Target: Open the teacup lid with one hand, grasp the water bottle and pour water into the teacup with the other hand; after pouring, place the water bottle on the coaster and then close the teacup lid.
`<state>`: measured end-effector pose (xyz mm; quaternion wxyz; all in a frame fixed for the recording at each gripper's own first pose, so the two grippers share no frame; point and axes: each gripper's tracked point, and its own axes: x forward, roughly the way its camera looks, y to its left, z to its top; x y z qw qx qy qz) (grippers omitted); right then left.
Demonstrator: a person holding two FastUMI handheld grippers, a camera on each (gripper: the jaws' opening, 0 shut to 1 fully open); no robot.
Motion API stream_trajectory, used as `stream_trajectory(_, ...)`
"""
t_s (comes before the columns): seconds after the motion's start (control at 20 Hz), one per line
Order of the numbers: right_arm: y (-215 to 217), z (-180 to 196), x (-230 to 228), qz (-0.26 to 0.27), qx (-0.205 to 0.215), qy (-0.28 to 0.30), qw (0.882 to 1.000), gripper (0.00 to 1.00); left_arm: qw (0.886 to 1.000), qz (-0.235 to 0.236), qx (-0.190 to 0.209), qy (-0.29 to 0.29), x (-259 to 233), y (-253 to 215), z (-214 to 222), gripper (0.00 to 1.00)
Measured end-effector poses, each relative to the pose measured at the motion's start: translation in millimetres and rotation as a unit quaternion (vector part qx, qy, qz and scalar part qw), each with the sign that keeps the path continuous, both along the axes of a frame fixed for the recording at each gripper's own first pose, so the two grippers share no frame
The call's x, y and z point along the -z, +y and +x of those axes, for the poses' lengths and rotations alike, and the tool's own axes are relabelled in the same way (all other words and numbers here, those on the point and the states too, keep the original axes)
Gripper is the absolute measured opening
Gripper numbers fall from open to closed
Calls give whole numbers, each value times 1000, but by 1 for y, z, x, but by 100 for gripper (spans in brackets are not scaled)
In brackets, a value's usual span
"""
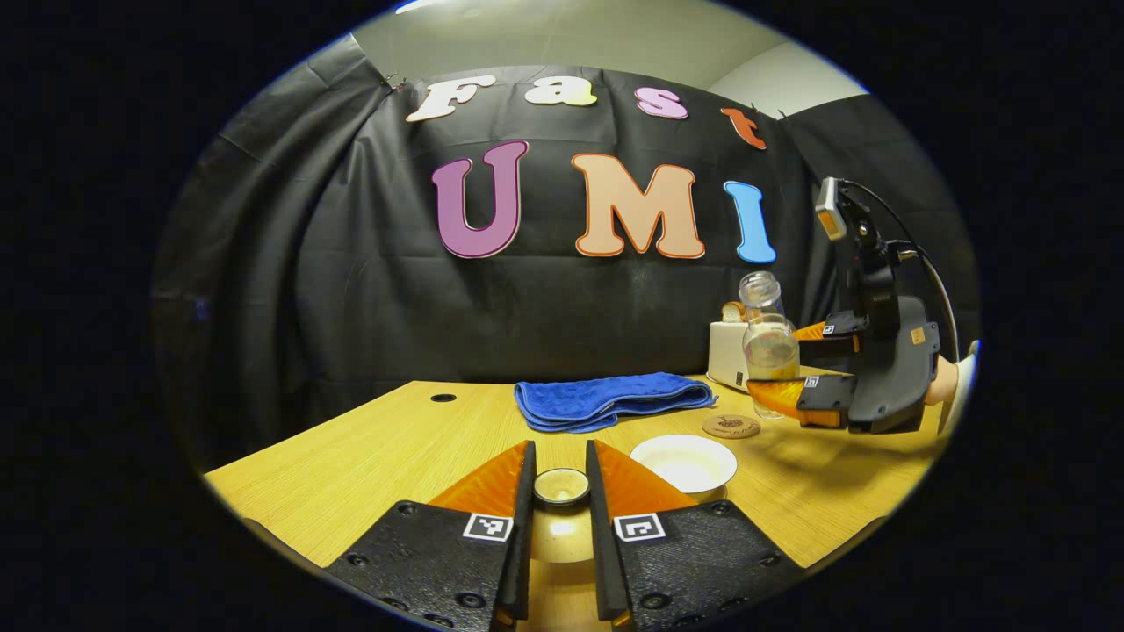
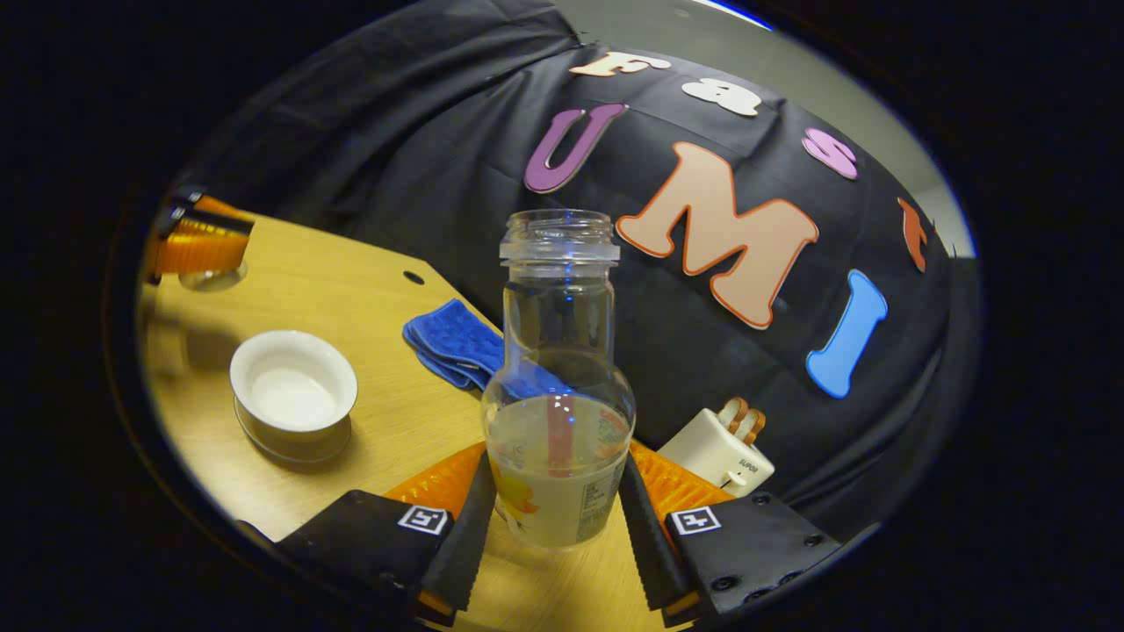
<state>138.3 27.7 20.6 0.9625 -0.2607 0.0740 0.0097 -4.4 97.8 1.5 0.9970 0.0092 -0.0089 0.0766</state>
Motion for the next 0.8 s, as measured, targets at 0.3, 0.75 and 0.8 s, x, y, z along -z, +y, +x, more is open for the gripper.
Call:
stream_trajectory(0.3, -33, 32, -16, 167, 13, -28, 985, 79, 1000, 0, -1, 0, 0, 0, 1, 27)
stream_trajectory(0.75, -47, 67, 32, 259, 37, 4, 965, 78, 1000, 0, -1, 0, -1, 0, 1, 27)
stream_trajectory(0.8, -48, 67, 38, 258, 40, 11, 965, 77, 1000, 0, -1, 0, 0, 0, 0, 27)
